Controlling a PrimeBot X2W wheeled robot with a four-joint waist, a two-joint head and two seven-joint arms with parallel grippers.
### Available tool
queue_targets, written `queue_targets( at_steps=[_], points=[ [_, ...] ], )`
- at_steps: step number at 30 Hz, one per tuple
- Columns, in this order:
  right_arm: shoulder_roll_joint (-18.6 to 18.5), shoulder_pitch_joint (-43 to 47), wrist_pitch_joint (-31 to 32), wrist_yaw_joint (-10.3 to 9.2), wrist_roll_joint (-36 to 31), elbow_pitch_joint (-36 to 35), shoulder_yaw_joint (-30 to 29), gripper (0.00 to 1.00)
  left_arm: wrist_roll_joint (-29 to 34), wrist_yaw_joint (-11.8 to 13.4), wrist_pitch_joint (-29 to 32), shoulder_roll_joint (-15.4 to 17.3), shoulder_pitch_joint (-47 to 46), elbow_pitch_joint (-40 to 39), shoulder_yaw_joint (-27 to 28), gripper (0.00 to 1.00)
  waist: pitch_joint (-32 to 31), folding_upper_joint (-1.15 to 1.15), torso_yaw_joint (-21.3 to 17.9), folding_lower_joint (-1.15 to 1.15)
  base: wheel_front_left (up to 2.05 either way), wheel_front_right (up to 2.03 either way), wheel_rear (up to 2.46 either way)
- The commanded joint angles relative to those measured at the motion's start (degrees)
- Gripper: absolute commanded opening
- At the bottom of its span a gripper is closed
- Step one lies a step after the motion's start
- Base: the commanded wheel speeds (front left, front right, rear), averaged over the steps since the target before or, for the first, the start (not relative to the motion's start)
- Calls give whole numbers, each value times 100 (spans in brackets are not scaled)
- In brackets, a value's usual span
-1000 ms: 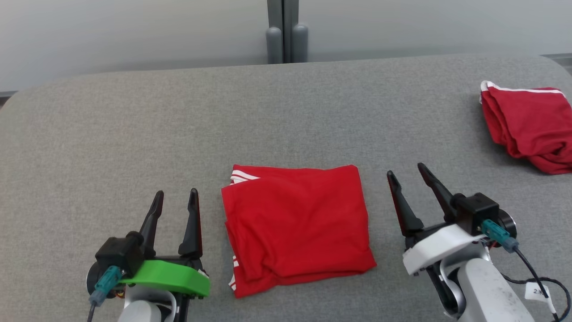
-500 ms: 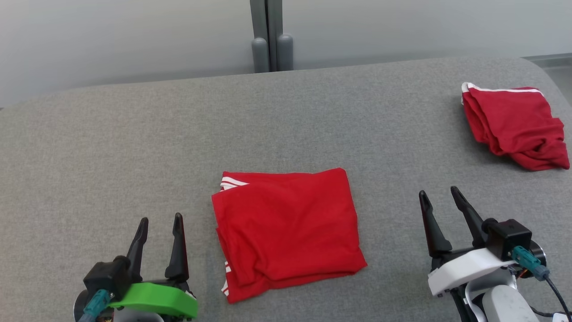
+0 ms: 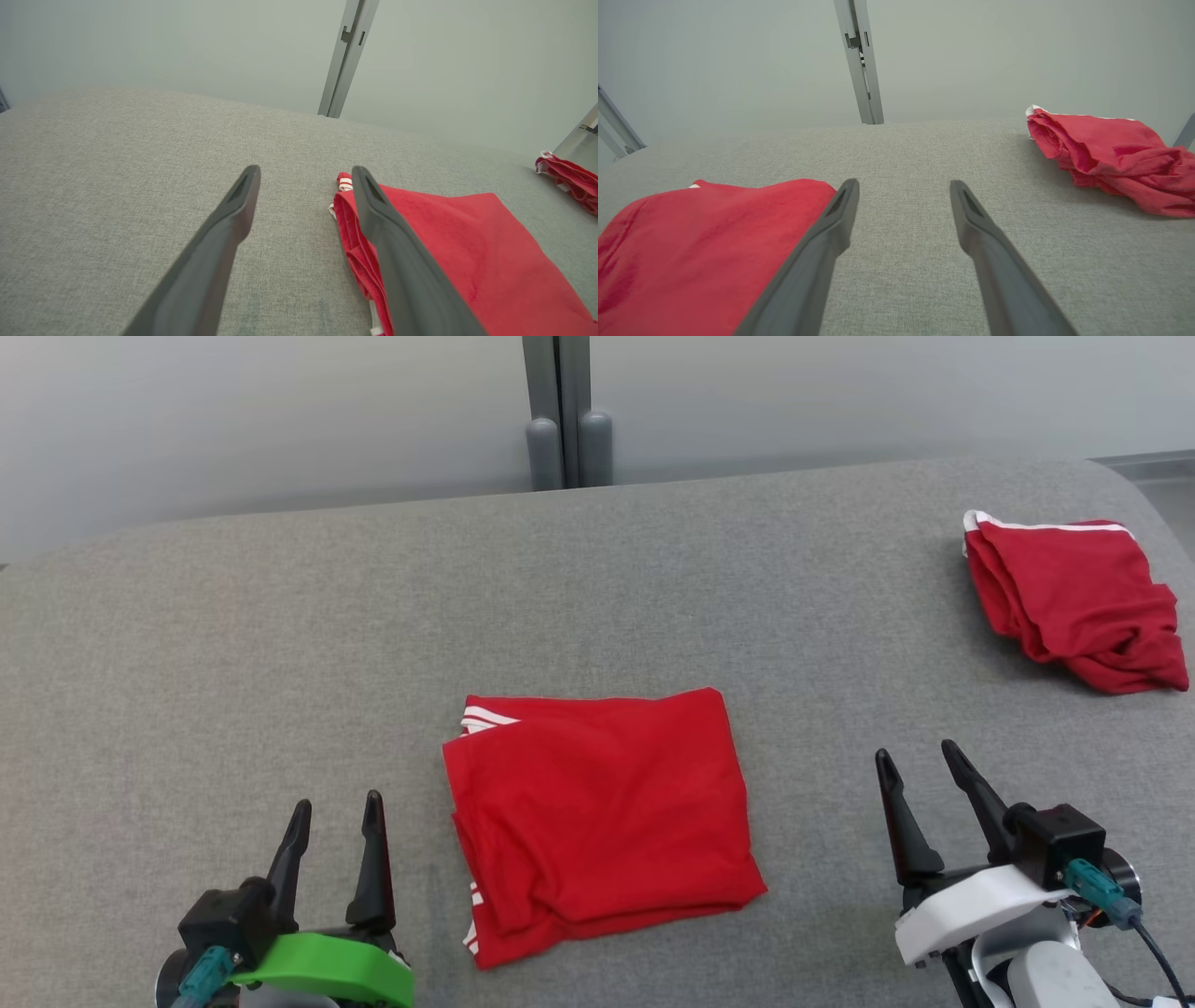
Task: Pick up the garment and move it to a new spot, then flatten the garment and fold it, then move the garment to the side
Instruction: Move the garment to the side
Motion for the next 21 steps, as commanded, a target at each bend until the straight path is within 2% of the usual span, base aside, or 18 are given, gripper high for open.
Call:
queue_targets(
  at_steps=[1,8,15,21],
  points=[
    [-19,-72,-24,-7,-54,37,9,100,-24,28,-1,2,-13,4,1,100,12,0,11,0,0,0,0],
    [-21,-523,248,-7,-372,36,52,100,4,37,-1,2,-146,-23,-23,100,125,0,107,0,0,0,0],
    [-26,-1081,1545,-7,-579,-98,387,100,46,49,-1,3,-245,-64,12,100,289,0,253,0,0,0,0],
    [-23,-1265,2498,-7,-224,223,655,100,-23,52,-1,3,-319,-44,-74,100,420,0,480,0,0,0,0]
  ],
)
